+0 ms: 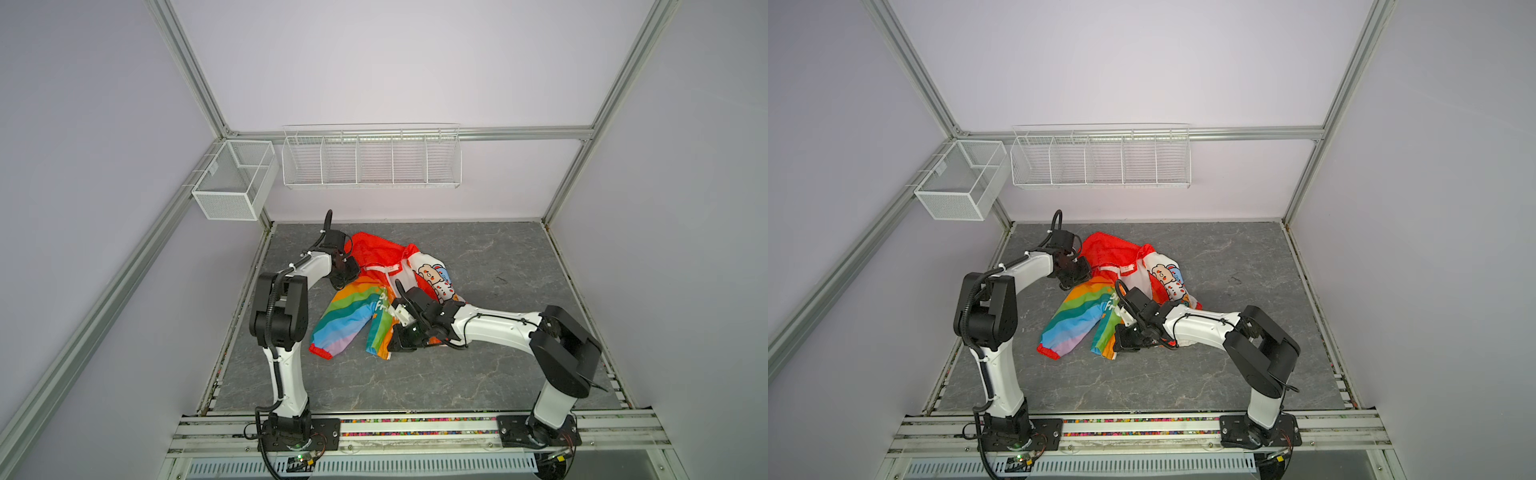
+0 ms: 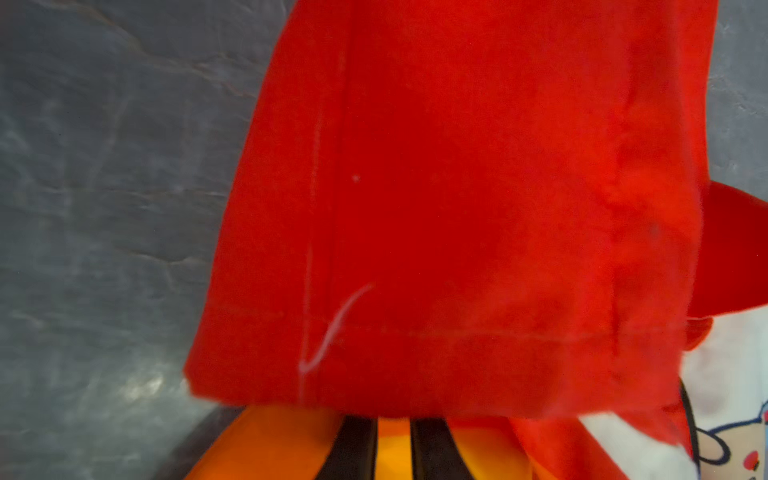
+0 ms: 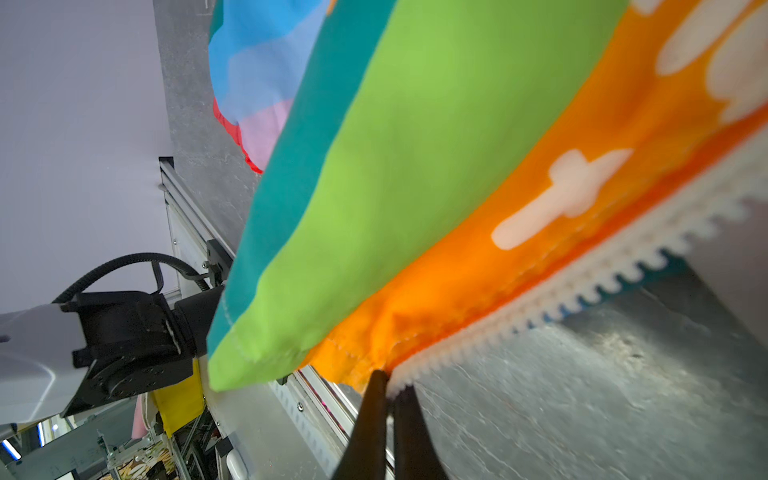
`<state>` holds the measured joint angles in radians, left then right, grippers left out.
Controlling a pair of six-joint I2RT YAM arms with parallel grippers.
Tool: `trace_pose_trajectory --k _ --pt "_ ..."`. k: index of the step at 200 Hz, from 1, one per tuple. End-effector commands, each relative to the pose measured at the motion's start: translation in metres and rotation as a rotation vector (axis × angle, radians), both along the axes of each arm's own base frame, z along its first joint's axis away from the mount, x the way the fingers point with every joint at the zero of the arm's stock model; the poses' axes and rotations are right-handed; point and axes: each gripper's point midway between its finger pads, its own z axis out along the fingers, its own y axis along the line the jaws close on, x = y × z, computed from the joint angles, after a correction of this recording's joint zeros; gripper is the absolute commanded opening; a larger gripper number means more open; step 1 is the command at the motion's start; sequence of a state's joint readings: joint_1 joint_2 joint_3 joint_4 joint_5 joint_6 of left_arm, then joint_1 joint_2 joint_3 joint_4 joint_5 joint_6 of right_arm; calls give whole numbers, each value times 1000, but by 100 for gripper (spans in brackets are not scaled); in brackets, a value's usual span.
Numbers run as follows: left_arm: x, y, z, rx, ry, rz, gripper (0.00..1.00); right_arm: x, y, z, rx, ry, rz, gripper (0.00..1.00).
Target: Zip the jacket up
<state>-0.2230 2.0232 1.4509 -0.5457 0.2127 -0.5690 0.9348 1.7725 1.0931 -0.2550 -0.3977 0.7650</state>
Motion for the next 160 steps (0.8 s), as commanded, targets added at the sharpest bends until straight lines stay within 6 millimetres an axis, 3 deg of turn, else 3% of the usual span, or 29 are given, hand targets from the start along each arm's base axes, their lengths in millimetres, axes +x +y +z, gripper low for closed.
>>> trace_pose_trajectory --k 1,72,104,135,160 --pt "3 1 35 30 -55 -34 18 8 -17 -13 -57 24 -68 7" --pt "-4 -15 82 45 -139 -61 21 13 -66 -11 -89 17 -173 11" --pt "-19 -47 107 62 -179 -129 24 14 -88 -4 -104 -2 -206 13" --pt "-44 -86 115 37 -197 -191 30 19 -117 3 -129 -22 -257 18" --pt "-71 -111 114 24 -192 -238 31 24 -134 10 -171 -60 -267 32"
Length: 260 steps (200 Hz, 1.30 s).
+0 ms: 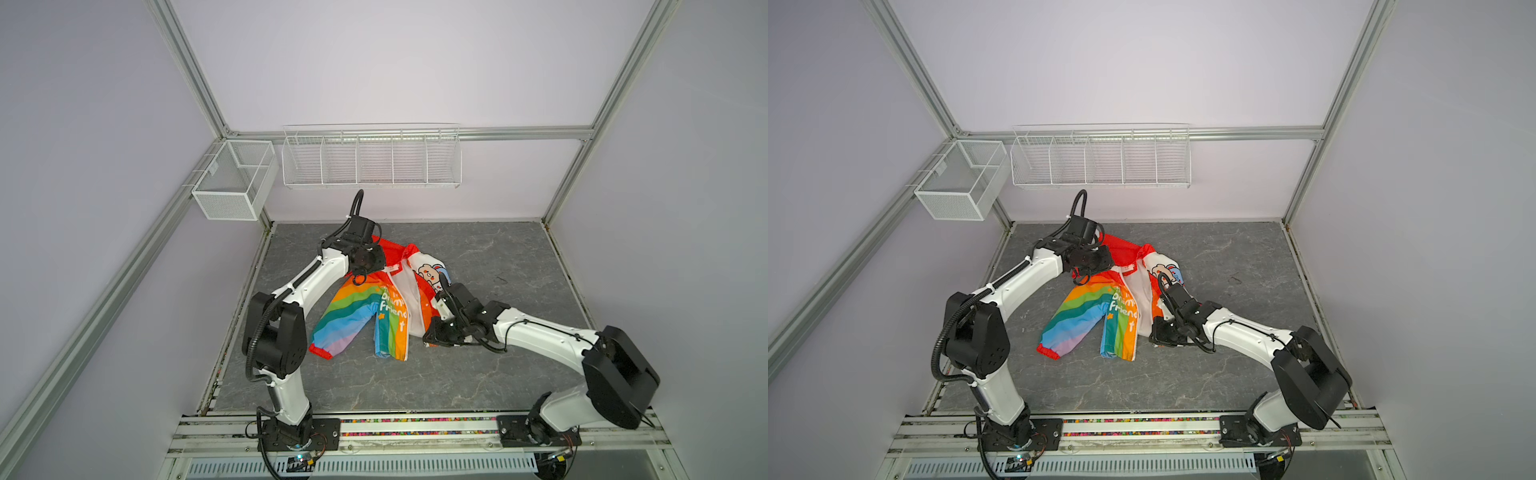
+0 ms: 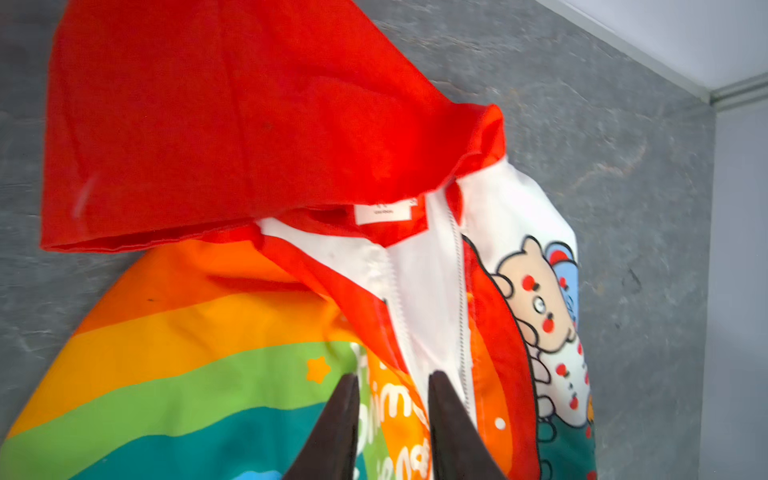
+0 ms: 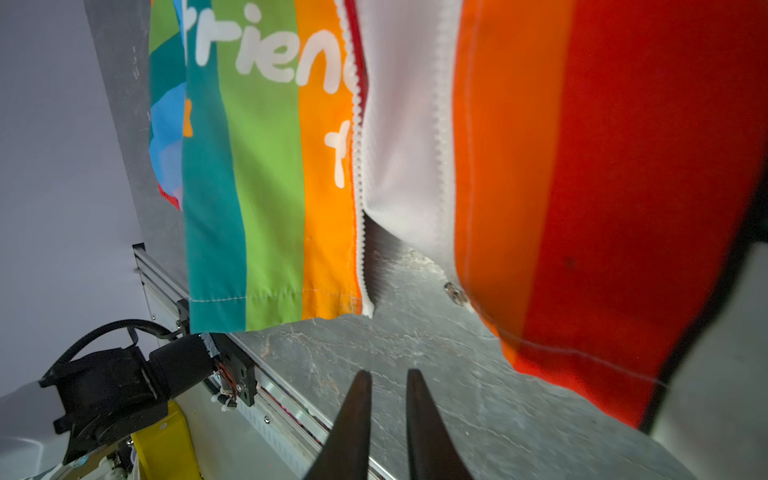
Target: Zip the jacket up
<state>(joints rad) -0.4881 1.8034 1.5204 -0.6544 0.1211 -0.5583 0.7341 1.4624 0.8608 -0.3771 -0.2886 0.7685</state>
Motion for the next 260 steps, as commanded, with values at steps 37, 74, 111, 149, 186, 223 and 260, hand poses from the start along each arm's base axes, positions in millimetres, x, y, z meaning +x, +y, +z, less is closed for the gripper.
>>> trace_pose_trajectory --k 37,74,111,149,186,223,260 --pt "-59 -24 -4 -12 20 -26 34 10 -31 7 -126 -56 -8 58" --pt "-81 -19 -21 -75 53 -2 37 16 -27 -10 -145 -35 -2 53" --pt "-95 -17 -40 -96 93 4 37 20 -31 -32 -174 -1 -27 44" --pt "-106 -32 -38 -122 103 -36 38 18 -52 -59 -234 50 -70 36" --pt "-124 -67 -42 -154 128 -106 41 16 -62 -76 -256 86 -91 28" --pt "-141 -93 -62 -179 170 -141 41 14 -66 -88 -265 111 -106 23" --pt "-151 -107 -84 -177 208 -157 41 13 -70 -93 -263 125 -119 19"
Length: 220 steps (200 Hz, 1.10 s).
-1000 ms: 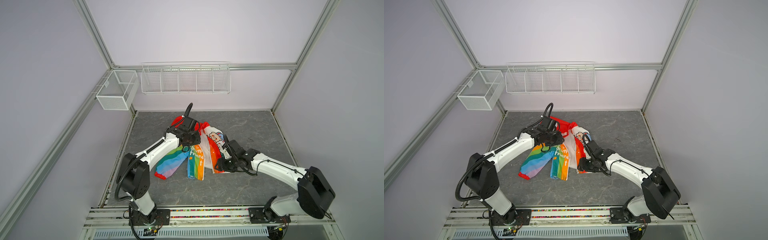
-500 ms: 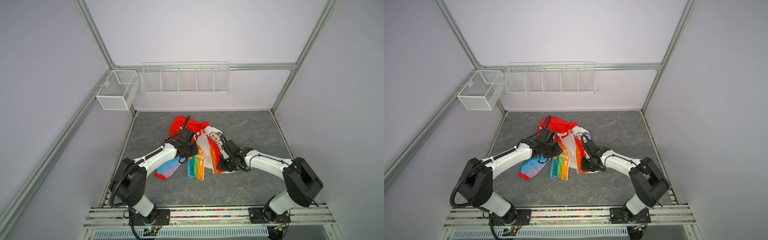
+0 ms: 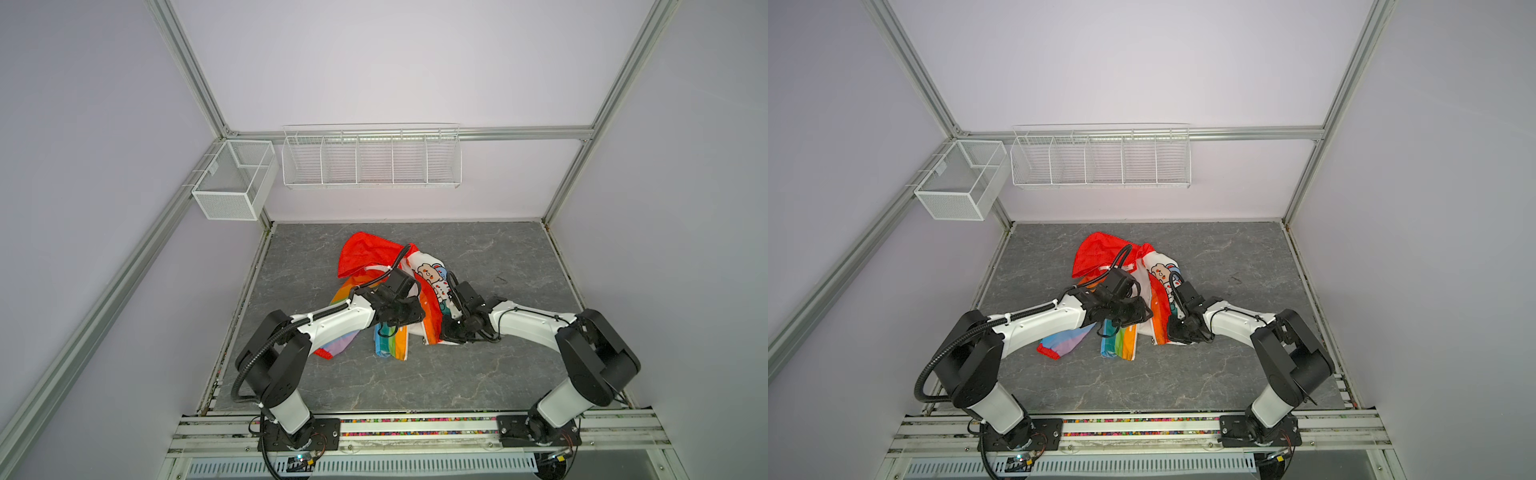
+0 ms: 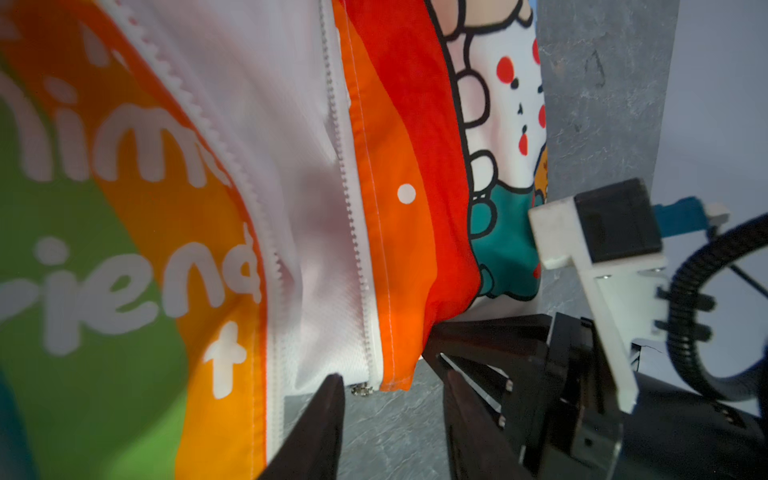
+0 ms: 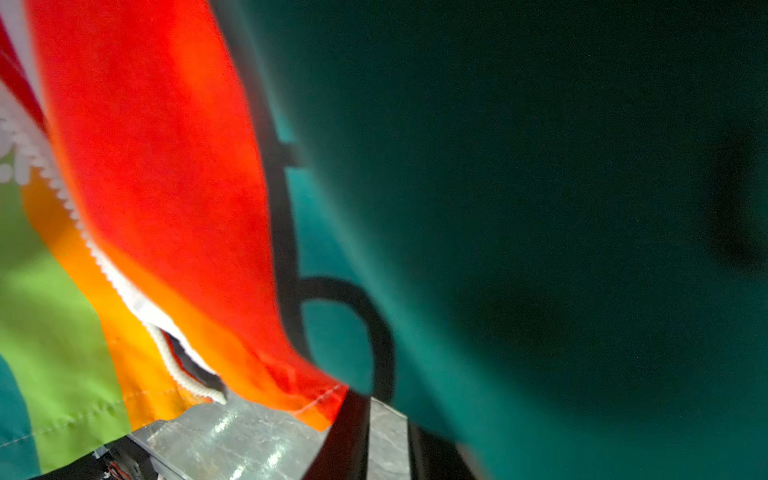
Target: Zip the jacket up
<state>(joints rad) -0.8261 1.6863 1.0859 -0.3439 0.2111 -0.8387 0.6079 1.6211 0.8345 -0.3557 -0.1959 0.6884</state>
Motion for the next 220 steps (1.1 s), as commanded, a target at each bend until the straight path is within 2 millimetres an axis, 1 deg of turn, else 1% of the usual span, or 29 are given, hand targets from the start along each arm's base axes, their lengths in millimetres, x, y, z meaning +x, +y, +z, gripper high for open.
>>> trace_pose_trajectory --k 1,46,74,93,108,121,138,150,220 --pt "-3 -10 -13 -21 25 8 41 -19 -23 -32 -81 90 -32 19" --pt "-7 -12 -40 -8 66 8 39 -19 -22 -32 -57 95 -36 19" --pt "-7 -14 -48 -14 70 9 39 -19 -21 -32 -49 96 -37 19" --pt "-6 -20 -51 -47 59 -3 38 -19 -21 -32 -43 98 -37 19" --pt "-5 -25 -48 -89 46 -8 37 -18 -20 -31 -39 98 -37 19" --pt "-5 -30 -42 -132 33 -19 36 -19 -20 -30 -36 100 -37 18" --pt "-5 -37 -33 -184 16 -43 31 -19 -19 -28 -28 97 -36 18" --pt "-5 -40 -27 -203 7 -53 25 -18 -19 -26 -24 95 -38 18" --pt "-5 -40 3 -237 -42 -69 9 -11 -16 -8 15 72 -45 19"
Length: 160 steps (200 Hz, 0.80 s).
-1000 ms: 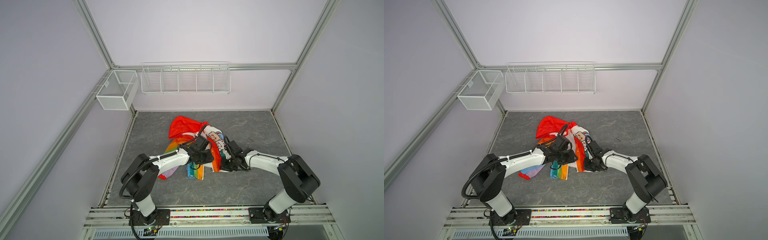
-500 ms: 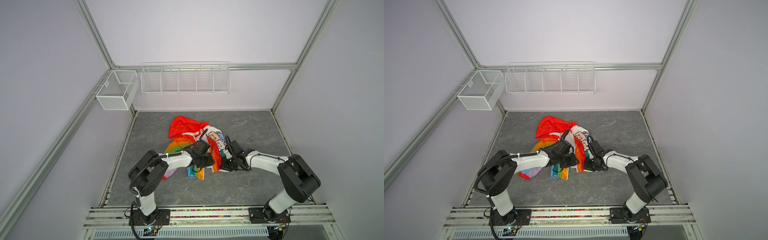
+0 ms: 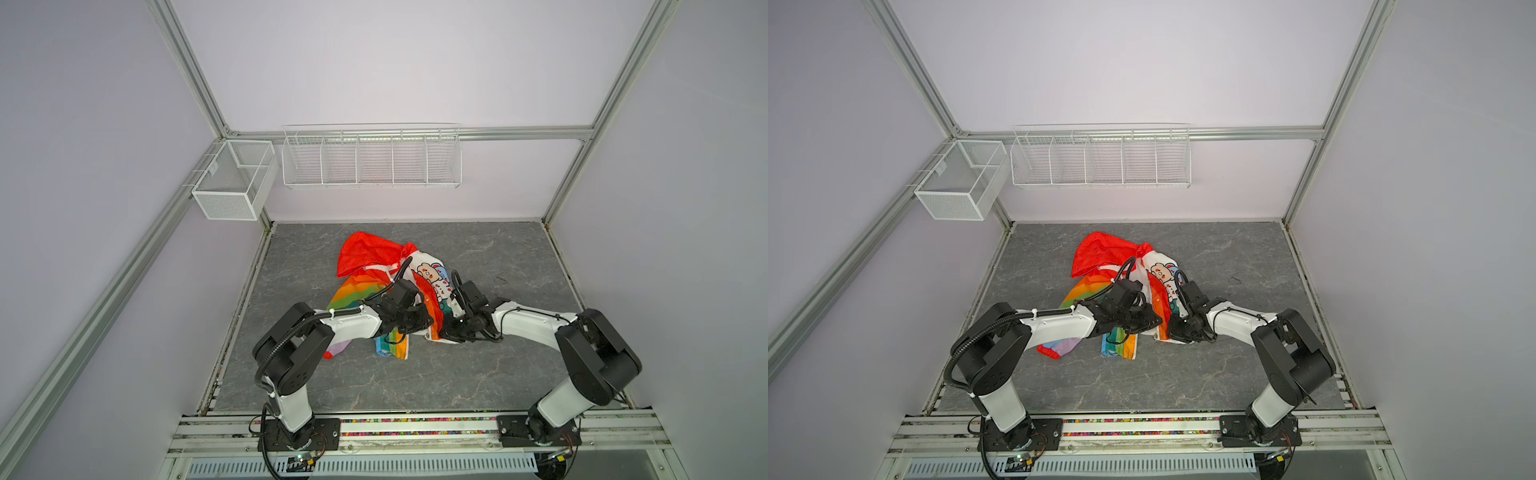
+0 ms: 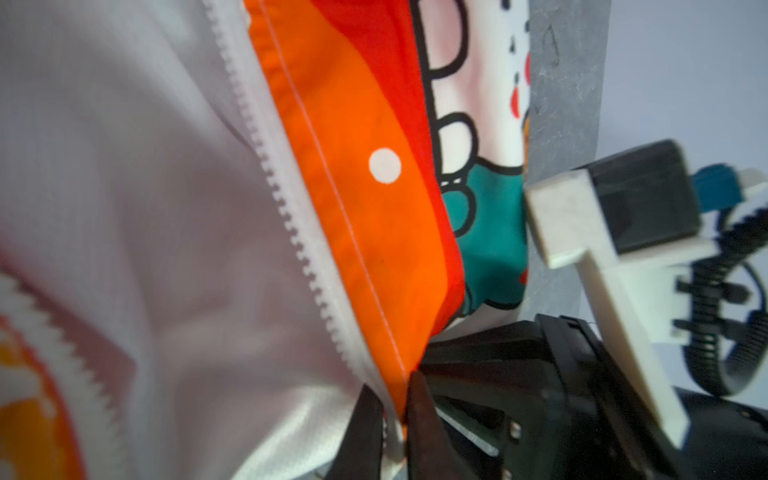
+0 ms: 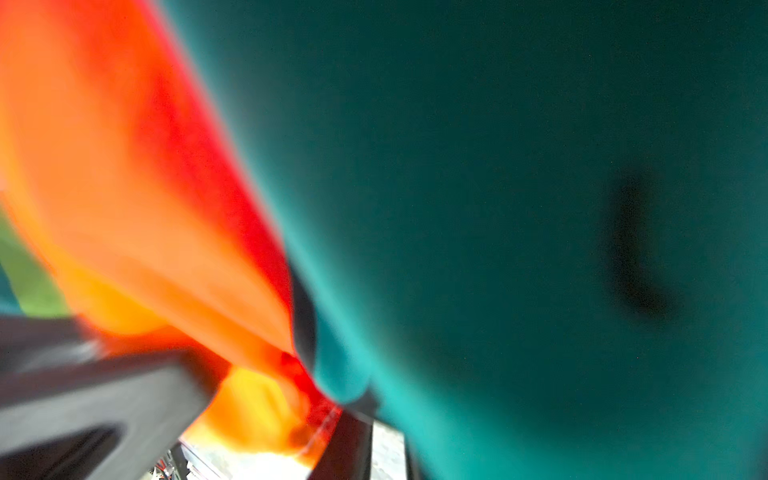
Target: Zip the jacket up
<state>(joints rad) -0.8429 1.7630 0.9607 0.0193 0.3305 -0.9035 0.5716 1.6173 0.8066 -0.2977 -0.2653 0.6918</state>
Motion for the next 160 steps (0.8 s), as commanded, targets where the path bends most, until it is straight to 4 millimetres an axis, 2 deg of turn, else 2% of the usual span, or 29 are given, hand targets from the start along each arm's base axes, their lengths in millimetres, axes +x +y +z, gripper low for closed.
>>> trace_pose_trajectory --k 1,60,160 --pt "0 -5 22 -42 -45 -17 9 -15 -18 -9 -57 63 -29 19" --pt "6 -8 37 -24 -68 -26 0 -12 -22 24 -3 9 -53 30" --pt "26 -28 62 -15 -96 -43 0 -16 -9 93 193 -96 -74 53"
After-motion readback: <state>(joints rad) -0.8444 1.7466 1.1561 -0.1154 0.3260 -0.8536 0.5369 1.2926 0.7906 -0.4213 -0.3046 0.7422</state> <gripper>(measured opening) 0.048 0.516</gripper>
